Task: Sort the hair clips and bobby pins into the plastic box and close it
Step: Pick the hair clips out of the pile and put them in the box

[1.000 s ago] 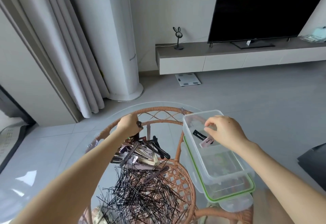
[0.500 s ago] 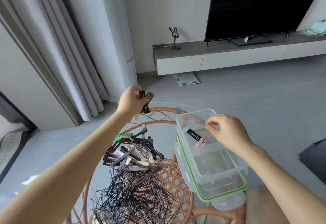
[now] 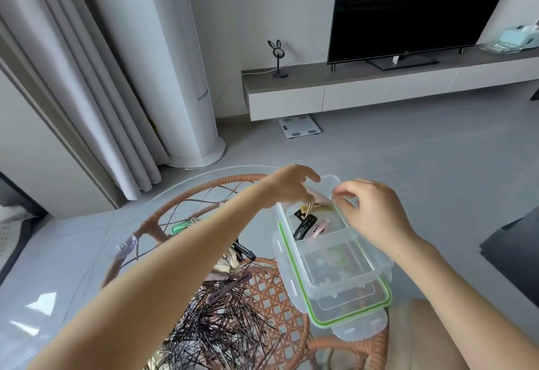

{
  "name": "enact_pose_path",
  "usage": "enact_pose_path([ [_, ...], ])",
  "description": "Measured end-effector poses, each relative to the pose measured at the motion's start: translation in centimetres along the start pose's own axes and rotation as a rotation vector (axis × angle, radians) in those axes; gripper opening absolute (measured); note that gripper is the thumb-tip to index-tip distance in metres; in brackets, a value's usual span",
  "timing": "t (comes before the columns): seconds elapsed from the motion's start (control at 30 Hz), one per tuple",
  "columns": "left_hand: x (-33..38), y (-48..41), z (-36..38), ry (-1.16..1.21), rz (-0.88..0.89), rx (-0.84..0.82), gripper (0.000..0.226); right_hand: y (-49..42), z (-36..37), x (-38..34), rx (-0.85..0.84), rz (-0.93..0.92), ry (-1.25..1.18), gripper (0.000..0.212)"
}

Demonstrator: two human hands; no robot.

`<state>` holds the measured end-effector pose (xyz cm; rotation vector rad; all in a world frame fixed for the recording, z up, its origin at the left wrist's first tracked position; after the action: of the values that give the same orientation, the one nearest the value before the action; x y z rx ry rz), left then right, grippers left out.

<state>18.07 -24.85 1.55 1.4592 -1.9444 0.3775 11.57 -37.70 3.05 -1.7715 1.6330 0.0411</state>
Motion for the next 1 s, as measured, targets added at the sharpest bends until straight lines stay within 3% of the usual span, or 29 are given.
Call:
enact_pose_path([
  [0.1, -2.1, 1.1, -4.9, -0.014, -0.016, 0.145, 0.037, 0.0, 0.2, -3.2, 0.014, -0.050, -0.094, 0.007],
  [0.2, -7.7, 2.7, -8.9, -0.245, -0.097, 0.299, 0.036, 0.3, 2.4, -7.3, -0.117, -0.083, -0.189, 0.022],
  [0.33, -18.2, 5.7, -8.6, -0.410, -0.322, 0.080, 0.066, 1.2, 9.0, -12.0, -0.445, -0.122, -0.102, 0.049],
  [0.43, -22.8, 7.0, -7.3, -0.477, -0.318, -0.009, 0.089, 1.1, 15.3, -12.9, -0.634, -0.055, -0.008, 0.060],
  [0.6, -24.0, 6.7, -6.8, -0.514, -0.252, 0.018, 0.082, 0.0, 21.1, -12.8, -0.747, 0.003, 0.166, 0.081],
  [0.67, -23.7, 6.3, -6.9, -0.476, -0.231, 0.025, 0.070, 0.0, 22.0, -13.3, -0.768, -0.001, 0.145, 0.076],
  [0.8, -22.9, 5.5, -7.0, -0.367, -0.223, 0.070, 0.039, 0.1, 22.4, -13.8, -0.734, -0.016, 0.040, 0.045],
  [1.0, -22.3, 5.0, -6.8, -0.399, -0.247, 0.007, 0.032, -0.3, 21.7, -13.3, -0.582, 0.051, -0.070, 0.025],
])
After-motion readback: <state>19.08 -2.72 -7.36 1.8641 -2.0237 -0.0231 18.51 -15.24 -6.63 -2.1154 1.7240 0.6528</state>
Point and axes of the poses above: each hand's wrist, its own y-axis away from the middle knuckle, its own z-axis out of the palm, x = y × z, the point moved 6 cm from there along -y, towards the middle knuckle, and after that the axes turned 10 degrees about x, right-handed, at the moved point
